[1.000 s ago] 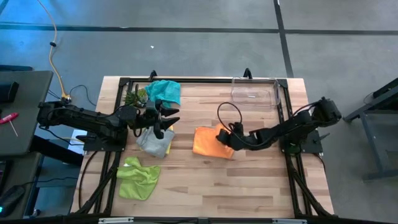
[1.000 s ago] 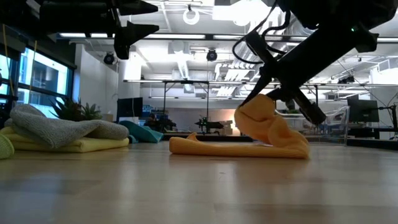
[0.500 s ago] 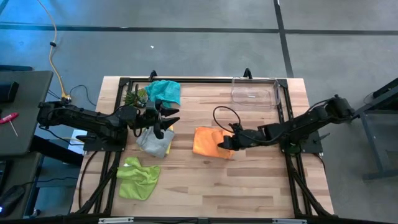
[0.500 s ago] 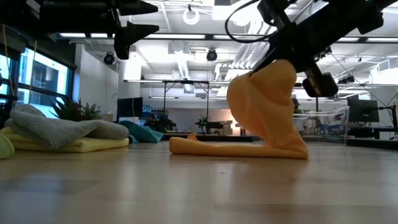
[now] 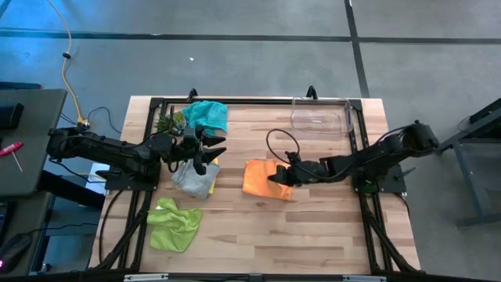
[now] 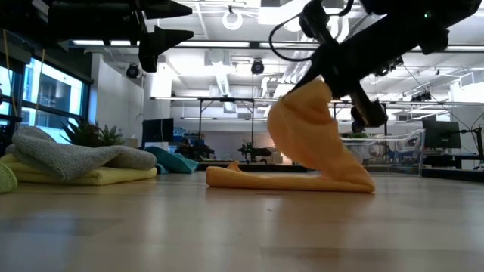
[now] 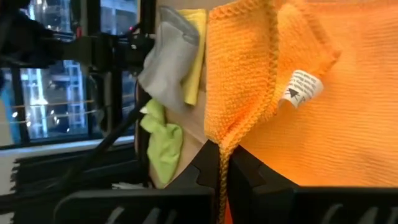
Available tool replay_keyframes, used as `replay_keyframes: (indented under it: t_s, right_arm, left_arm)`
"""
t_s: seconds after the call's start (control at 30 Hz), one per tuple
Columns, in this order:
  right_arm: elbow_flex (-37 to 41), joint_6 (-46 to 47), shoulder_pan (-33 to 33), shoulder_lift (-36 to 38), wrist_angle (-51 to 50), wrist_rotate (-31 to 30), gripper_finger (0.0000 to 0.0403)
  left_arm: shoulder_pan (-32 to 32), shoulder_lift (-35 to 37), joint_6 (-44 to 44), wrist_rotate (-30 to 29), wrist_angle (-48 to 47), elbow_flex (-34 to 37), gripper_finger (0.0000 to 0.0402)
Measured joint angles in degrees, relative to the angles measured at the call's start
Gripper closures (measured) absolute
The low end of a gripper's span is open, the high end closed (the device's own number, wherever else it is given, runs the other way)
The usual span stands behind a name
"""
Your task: Fold microfiber towels
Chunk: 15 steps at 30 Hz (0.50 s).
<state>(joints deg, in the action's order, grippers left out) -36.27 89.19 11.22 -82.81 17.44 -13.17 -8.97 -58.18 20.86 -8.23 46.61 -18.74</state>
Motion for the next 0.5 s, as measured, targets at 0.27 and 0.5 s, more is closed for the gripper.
replay_keyframes:
  t_s: [0.27, 0.5]
  right_arm:
    - [0.00, 0.94, -1.60, -2.44, -0.49, -3.81, 0.0402]
    - [0.00, -0.39, -2.73, -2.44, 0.32, -0.45, 0.0322]
  left_arm:
    - [0.00, -0.02, 0.00, -0.02, 0.00, 0.00, 0.0193]
    - [0.00, -0.02, -0.02, -0.04, 0.00, 0.00, 0.0193]
